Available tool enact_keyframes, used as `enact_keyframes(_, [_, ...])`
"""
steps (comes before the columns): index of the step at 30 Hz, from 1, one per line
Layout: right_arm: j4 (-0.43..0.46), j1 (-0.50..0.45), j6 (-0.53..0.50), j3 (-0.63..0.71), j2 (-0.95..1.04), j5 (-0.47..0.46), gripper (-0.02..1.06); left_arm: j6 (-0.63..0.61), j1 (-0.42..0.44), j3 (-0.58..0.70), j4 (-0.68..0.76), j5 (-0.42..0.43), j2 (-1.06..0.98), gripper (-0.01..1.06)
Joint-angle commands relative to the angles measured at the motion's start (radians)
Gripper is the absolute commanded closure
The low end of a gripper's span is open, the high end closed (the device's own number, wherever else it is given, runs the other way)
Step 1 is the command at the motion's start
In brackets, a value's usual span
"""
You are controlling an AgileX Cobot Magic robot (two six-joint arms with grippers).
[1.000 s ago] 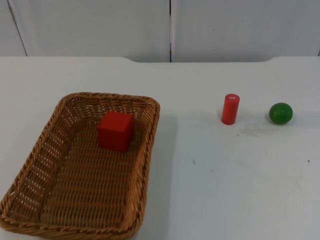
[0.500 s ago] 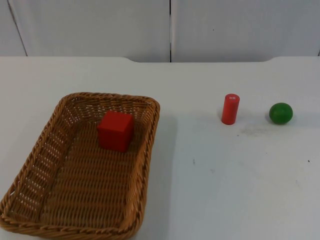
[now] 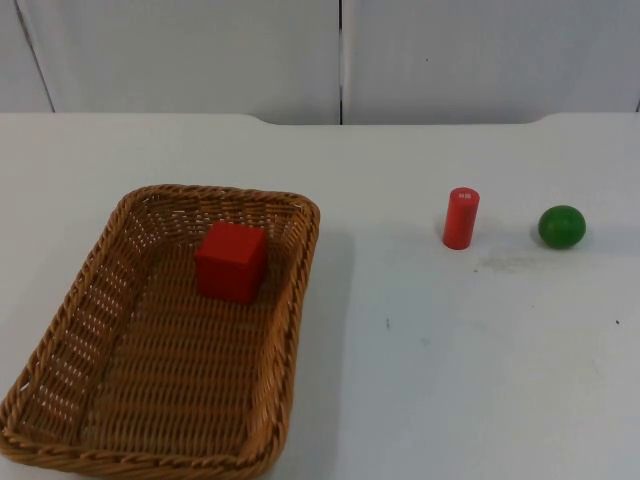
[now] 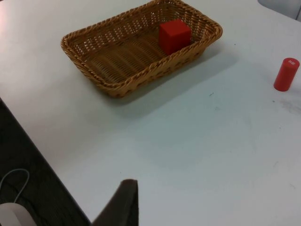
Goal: Pick up the basket with the left hand and place the object to the left of the red cylinder into the basket with the right hand.
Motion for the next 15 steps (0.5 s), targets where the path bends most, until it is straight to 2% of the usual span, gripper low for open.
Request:
enact_keyframes(1, [0.002, -0.004, -0.008, 0.003, -0.004, -0.012, -0.01, 0.000, 0.003, 0.004, -0.001, 0.000, -0.004, 0.00])
enact_keyframes(4, [0.002, -0.018, -0.008, 0.003, -0.004, -0.012, -0.01, 0.000, 0.003, 0.004, -0.001, 0.000, -0.004, 0.00])
enact_keyframes(9, [0.003, -0.096, -0.008, 0.003, -0.004, -0.012, -0.01, 0.000, 0.003, 0.004, -0.001, 0.000, -0.004, 0.00])
enact_keyframes(15, [0.003, -0.244, -0.008, 0.003, -0.004, -0.012, -0.01, 0.000, 0.003, 0.004, -0.001, 0.000, -0.004, 0.00])
